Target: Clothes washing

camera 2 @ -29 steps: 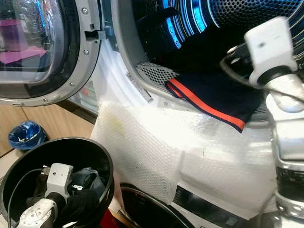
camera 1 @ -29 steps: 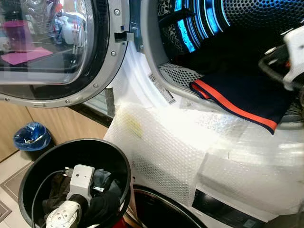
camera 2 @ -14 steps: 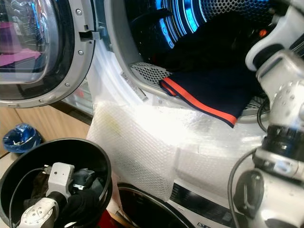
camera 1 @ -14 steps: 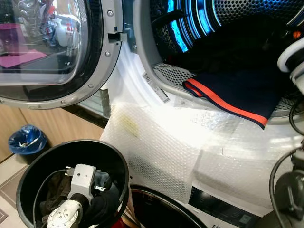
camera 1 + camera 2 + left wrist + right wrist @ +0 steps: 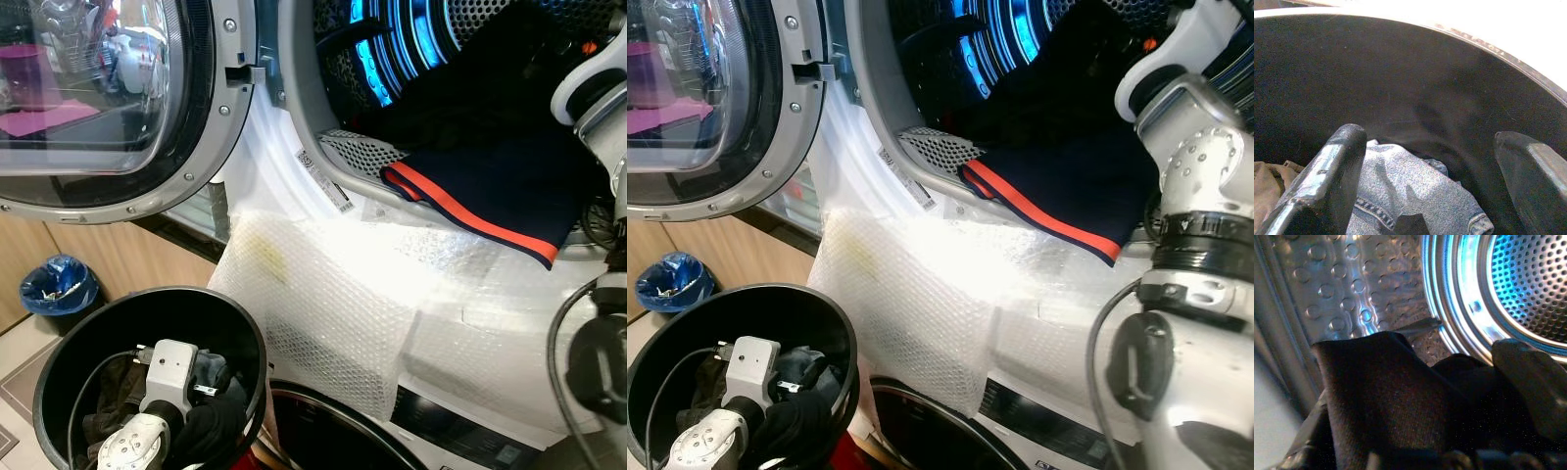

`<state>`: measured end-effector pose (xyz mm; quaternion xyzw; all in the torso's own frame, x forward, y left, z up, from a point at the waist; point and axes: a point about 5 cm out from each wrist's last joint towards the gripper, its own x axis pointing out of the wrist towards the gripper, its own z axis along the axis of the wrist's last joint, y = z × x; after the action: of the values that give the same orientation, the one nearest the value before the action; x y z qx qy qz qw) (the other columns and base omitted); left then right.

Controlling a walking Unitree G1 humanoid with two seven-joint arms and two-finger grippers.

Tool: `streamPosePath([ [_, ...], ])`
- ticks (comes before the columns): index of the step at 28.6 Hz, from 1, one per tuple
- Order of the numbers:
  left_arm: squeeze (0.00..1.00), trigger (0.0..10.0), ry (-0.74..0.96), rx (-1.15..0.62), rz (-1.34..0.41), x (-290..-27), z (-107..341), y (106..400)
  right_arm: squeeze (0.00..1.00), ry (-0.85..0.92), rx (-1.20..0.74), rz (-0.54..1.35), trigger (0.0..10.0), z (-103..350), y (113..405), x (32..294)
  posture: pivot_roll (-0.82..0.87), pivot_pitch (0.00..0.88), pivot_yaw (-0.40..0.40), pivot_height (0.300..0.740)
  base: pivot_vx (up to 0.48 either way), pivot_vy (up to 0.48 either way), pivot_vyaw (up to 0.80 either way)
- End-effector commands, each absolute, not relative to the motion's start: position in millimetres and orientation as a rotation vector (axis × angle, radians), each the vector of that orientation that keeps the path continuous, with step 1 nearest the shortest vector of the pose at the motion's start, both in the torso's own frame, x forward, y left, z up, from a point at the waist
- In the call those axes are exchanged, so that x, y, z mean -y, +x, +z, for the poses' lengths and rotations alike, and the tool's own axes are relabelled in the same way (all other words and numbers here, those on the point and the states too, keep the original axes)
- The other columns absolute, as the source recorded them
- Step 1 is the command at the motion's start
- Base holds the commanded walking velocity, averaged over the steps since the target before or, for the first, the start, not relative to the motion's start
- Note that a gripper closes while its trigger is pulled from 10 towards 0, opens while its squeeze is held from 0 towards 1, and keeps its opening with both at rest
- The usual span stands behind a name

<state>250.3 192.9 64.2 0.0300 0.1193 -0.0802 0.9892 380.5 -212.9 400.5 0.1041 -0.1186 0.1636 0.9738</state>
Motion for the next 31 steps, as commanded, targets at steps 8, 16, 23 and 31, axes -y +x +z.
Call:
streamPosePath([
  [8, 0.00, 10.0, 0.070, -0.257, -0.202, -184, 62, 246, 0.00, 0.424, 0.342, 0.349, 10.0, 428, 380, 226, 0.01, 0.081, -0.070, 0.740, 0.000, 0.000, 0.00],
  [16, 0.00, 10.0, 0.071, -0.258, -0.208, -184, 62, 247, 0.00, 0.470, 0.374, 0.372, 0.0, 433, 379, 232, 0.01, 0.082, -0.066, 0.740, 0.000, 0.000, 0.00],
  [23, 0.00, 10.0, 0.071, -0.259, -0.213, -183, 62, 247, 0.00, 0.520, 0.427, 0.420, 0.0, 442, 373, 240, 0.02, 0.083, -0.063, 0.740, 0.000, 0.000, 0.00],
  [31, 0.00, 10.0, 0.073, -0.261, -0.226, -182, 63, 247, 0.00, 0.587, 0.484, 0.504, 10.0, 446, 367, 246, 0.01, 0.084, -0.059, 0.740, 0.000, 0.000, 0.00],
])
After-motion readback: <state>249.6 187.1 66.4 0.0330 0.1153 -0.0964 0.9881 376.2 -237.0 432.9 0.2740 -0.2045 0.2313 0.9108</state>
